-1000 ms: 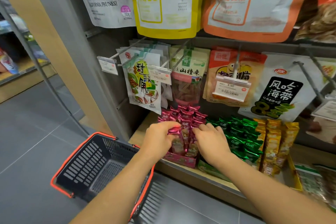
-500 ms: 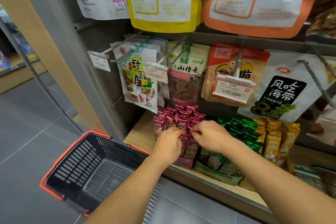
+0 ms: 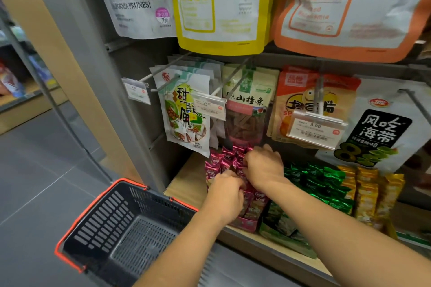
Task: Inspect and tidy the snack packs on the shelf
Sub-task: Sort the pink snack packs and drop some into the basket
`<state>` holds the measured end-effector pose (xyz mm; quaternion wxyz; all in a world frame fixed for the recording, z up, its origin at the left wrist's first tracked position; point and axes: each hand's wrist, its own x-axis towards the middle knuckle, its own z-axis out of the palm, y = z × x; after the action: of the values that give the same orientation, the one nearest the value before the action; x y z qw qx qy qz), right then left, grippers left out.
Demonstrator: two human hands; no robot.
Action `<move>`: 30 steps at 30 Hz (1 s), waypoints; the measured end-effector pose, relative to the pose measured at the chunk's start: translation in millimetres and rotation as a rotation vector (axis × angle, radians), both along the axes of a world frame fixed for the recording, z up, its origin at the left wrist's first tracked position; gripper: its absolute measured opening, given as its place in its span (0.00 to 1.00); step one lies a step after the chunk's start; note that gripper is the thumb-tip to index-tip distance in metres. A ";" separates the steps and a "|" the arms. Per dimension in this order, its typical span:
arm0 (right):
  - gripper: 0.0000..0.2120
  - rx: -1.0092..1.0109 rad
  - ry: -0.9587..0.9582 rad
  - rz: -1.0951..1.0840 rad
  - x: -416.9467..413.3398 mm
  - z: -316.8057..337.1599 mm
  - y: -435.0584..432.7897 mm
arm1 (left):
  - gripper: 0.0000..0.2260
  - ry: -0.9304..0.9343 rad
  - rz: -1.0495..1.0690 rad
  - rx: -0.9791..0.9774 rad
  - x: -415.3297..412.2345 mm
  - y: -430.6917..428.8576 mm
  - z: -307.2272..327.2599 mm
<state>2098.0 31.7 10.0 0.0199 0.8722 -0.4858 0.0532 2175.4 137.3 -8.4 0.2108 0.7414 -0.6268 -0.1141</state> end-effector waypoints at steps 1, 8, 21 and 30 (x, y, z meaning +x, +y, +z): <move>0.05 -0.008 -0.005 0.000 1.7 -1.5 0.7 | 0.12 -0.010 -0.008 0.014 -0.3 -0.3 -0.2; 0.14 -0.059 -0.192 0.051 -16.2 3.7 24.6 | 0.16 0.018 -0.026 0.081 2.3 3.5 0.1; 0.09 -0.530 -0.754 0.627 -115.0 92.5 112.2 | 0.12 0.339 0.208 0.111 10.9 26.5 20.6; 0.13 0.203 -1.177 0.257 -142.4 94.8 147.6 | 0.14 1.139 -0.390 0.332 -26.9 82.8 108.9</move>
<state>1955.6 179.4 104.8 -0.3419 0.7454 -0.3088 0.4817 2148.5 220.1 100.5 0.3691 0.4587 -0.5138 -0.6240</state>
